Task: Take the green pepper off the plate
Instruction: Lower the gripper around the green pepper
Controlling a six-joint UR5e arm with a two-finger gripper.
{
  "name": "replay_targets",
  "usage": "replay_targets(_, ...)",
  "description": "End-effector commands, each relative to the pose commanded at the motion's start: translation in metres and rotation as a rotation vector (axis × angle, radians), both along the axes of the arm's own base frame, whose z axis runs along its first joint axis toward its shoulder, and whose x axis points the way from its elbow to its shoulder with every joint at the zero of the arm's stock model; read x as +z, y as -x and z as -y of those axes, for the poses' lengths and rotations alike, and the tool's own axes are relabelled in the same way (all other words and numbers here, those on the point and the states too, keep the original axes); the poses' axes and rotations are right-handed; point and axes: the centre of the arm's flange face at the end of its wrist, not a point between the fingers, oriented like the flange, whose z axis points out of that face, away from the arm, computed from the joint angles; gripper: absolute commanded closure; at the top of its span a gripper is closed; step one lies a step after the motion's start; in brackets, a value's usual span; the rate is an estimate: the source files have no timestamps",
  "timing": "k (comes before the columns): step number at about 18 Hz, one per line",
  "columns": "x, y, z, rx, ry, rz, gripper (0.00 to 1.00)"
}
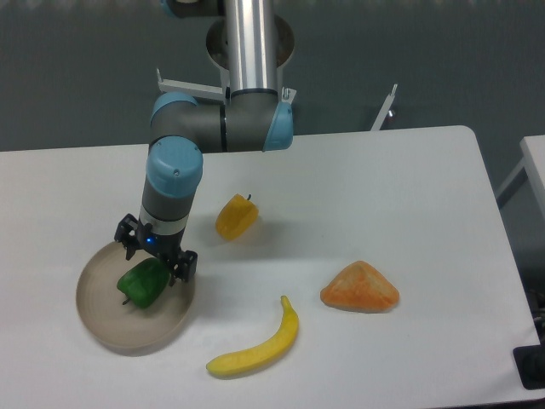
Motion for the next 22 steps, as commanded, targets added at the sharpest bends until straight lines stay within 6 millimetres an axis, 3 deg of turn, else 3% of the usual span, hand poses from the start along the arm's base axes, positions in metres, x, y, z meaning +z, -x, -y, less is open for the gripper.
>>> replay_targets(19, -0.017, -0.007, -0.006, -0.013, 0.017, -0.039, 0.0)
replay_targets(22, -0.016, -0.01, -0.007, -0.019, 0.013, -0.041, 0.08)
